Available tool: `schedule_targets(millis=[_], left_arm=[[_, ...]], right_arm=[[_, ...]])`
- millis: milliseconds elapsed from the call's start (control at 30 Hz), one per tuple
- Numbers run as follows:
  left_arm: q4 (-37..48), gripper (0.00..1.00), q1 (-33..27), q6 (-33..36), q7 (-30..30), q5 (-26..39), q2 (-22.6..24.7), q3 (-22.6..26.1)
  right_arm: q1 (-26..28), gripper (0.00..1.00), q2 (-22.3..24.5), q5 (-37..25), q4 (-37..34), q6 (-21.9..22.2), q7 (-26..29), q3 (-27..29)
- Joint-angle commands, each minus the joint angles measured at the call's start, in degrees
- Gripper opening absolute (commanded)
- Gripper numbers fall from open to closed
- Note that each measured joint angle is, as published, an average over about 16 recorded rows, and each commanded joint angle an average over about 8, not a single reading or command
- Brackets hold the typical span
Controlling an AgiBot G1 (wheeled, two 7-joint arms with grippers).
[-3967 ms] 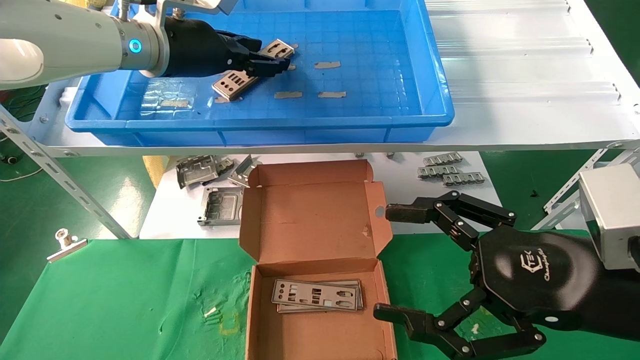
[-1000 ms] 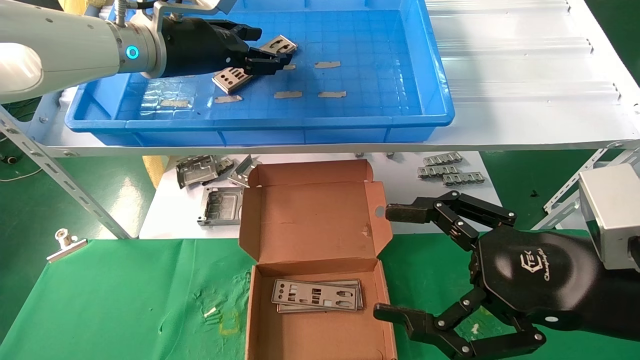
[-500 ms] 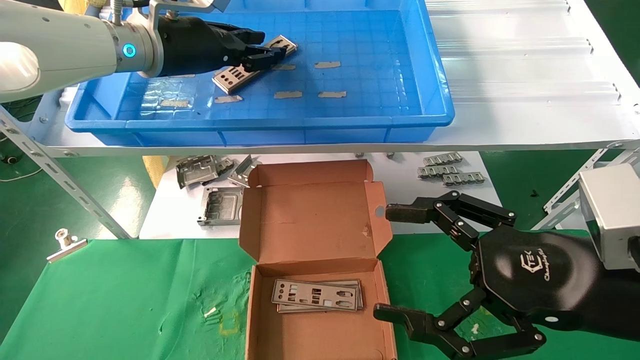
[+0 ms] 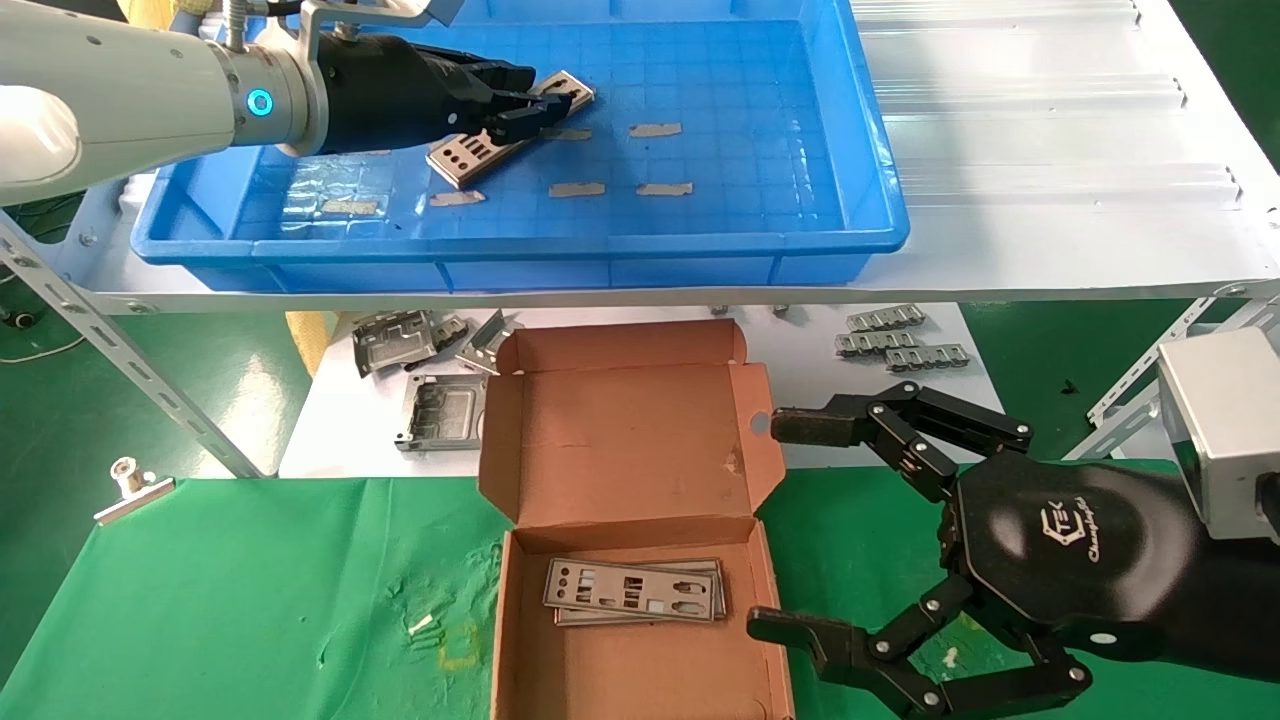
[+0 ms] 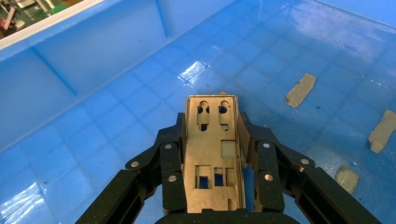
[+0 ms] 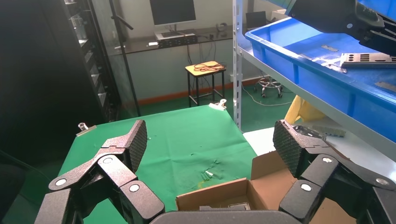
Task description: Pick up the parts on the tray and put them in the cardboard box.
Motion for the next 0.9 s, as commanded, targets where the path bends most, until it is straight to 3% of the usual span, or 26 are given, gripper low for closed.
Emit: schedule_targets(millis=[33, 467, 900], left_arm=[[-0.2, 0.00, 0.1, -0.1, 0.1, -0.2, 0.0, -0.1], [-2.5, 0.00, -1.9, 3.2, 1.8, -2.5, -1.7, -1.5], [-11.0, 0.00, -1.9, 14.5, 0.5, -5.3, -6.4, -2.7]], right_arm=[[0.0, 1.00, 0.0, 0.0, 0.0, 0.0, 0.0, 0.0], [0.0, 1.00, 0.0, 0.0, 0.0, 0.0, 0.0, 0.0], [0.0, 1.00, 0.0, 0.0, 0.0, 0.0, 0.0, 0.0]])
